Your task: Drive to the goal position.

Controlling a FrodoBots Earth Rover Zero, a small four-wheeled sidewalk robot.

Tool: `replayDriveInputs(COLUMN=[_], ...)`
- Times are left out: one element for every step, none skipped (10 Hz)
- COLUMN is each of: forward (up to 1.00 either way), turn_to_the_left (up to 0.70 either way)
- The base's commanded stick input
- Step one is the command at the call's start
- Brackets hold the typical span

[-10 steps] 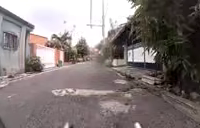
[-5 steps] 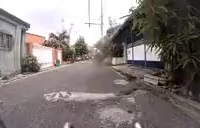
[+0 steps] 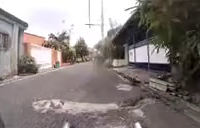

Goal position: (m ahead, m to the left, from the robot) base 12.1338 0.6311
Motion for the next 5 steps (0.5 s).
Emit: replayDriveInputs(forward=[0.7, 0.7, 0.7, 0.7, 0.7], turn_to_the_left=[0.0, 0.0, 0.0, 0.0, 0.0])
